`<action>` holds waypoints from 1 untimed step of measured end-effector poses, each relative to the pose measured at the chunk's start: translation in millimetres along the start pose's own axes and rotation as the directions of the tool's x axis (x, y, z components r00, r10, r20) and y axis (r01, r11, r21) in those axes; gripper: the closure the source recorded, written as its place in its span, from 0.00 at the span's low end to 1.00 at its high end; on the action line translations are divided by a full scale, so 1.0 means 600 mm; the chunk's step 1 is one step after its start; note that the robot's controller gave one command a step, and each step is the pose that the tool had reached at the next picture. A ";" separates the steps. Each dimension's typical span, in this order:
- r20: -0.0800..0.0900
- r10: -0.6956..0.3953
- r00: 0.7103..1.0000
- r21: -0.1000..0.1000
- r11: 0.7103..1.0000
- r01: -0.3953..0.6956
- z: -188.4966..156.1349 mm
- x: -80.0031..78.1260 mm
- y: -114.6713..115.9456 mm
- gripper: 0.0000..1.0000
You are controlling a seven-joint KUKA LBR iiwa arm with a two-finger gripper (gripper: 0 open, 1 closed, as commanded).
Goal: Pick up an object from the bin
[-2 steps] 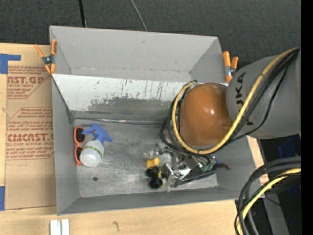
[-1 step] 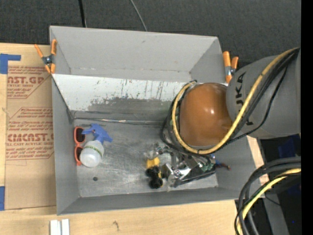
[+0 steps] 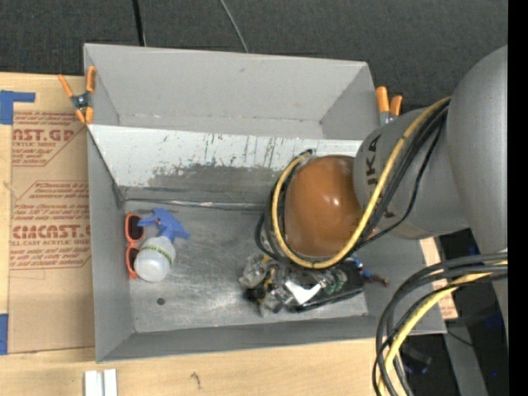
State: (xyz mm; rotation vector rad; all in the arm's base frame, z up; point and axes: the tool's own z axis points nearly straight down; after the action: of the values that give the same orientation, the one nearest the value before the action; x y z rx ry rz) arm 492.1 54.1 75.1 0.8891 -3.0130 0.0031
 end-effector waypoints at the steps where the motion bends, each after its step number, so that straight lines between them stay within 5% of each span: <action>1: 0.000 0.000 1.000 0.000 1.000 0.000 0.000 0.000 0.000 1.00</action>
Offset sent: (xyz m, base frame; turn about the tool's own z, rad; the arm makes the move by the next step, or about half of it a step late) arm 0.0250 -0.0759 0.1330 0.0293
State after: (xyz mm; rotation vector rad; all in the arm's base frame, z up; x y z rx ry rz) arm 492.1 54.1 75.1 0.8889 -3.0131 0.0029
